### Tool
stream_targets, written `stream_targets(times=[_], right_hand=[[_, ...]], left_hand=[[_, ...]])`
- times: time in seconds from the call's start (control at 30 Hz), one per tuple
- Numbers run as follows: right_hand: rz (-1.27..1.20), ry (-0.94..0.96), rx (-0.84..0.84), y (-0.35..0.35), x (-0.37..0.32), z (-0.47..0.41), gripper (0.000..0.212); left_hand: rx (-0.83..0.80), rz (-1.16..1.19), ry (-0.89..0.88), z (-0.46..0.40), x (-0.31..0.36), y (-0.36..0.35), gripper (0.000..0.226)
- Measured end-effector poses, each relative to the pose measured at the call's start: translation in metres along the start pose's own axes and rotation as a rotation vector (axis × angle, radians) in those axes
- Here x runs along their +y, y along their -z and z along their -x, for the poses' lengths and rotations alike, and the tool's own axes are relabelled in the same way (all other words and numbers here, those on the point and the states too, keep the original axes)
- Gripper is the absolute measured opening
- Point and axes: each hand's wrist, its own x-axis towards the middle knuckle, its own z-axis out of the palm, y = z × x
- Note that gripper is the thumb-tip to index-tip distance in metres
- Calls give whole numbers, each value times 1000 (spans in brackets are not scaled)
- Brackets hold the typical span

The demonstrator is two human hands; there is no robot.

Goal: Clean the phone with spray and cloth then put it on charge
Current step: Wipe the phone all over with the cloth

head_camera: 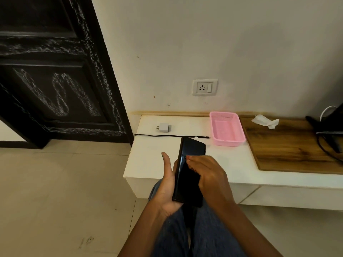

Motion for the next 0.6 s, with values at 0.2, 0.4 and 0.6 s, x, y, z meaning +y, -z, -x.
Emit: stream_targets(times=[0.2, 0.4, 0.6], right_hand=[[-52, -8, -10, -7, -16, -8, 35], [-36, 94, -52, -2, -19, 16, 26], [8, -54, 18, -1, -6, -10, 36]], left_hand=[[-13, 29, -4, -2, 1, -1, 96], [7, 28, -19, 1, 0, 8, 108], [-4, -2, -2, -2, 0, -4, 93]])
